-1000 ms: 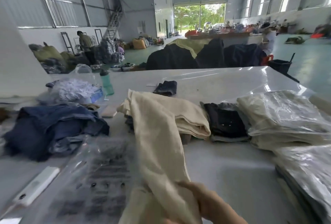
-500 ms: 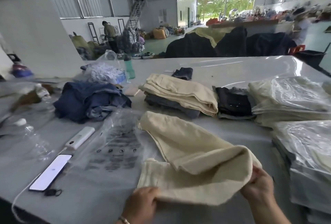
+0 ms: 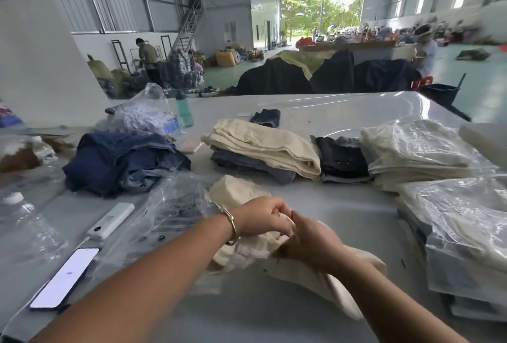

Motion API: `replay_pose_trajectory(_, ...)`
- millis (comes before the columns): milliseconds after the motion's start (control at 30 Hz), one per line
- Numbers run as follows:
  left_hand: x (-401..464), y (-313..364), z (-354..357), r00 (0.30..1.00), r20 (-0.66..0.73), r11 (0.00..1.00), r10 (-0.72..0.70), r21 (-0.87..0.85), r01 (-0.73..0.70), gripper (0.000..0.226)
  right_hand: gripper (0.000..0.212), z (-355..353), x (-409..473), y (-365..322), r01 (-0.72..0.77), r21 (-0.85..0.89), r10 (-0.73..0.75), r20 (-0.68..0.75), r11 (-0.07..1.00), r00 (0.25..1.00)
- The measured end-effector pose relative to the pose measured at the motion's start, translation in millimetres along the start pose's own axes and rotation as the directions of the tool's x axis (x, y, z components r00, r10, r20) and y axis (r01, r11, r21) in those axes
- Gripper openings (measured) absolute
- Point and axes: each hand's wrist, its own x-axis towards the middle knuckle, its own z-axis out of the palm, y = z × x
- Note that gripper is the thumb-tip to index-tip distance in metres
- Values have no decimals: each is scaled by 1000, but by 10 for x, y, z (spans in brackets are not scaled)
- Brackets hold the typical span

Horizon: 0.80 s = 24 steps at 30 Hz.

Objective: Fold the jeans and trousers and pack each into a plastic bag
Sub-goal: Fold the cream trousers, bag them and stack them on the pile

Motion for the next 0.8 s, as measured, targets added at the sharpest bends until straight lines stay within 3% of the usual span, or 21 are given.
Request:
replay_pose_trajectory(67,-69,-3,-173,1000,1,998,26,-62,-26,45,22,-49,101,-72,15,249,11,-103,969,995)
replay_pose_trajectory(167,-175,-249,-437,994,-113,989,5,-148,-22,56,14,-211,127,-81,-11,475,87,-138,880,987)
replay_pose_trajectory(233,-238,-397,-530,984,-180,998,-13,-65,2,45,14,-316,113,-146,-12,711,163,-146,703,976)
replay_pose_trajectory(300,-254,-502,-564,964,-267,995,12,94,14,10,17,-431,101,-260,13,902,228,-123,432,966)
replay_pose_trajectory(367,-246,-545,-626,937,-349,996,-4,80,34,23,25,-581,69,-327,58,962,187,-110,266,976)
replay_pose_trajectory(400,-233,-557,-688,924,-374,996,-81,-60,63,24,30,-657,43,-375,58,969,105,-85,239,991)
replay_pose_trajectory(467,-244,-501,-844,898,-384,937,-214,-341,77,19,44,-778,-9,-477,-1,961,-38,12,276,999)
replay_pose_trajectory(533,-211,-435,-984,877,-422,918,-230,-394,51,20,62,-863,-7,-580,-90,924,-12,101,372,995)
replay_pose_trajectory(567,-202,-345,-1032,868,-446,914,-221,-404,25,19,59,-891,17,-632,-108,898,47,97,426,994)
replay_pose_trajectory(633,-177,-145,-1109,864,-455,838,-214,-541,-77,14,27,-934,94,-770,-76,854,152,-4,515,988)
replay_pose_trajectory(667,-172,-15,-1137,874,-424,744,-236,-657,-118,15,13,-956,122,-872,-25,842,174,-82,539,981)
replay_pose_trajectory(733,-222,194,-1191,926,-305,504,-223,-849,-159,32,10,-965,210,-1021,122,840,234,-283,529,930)
replay_pose_trajectory(800,-305,346,-1169,933,-297,330,-201,-918,-221,35,15,-985,274,-1161,242,814,368,-476,528,799)
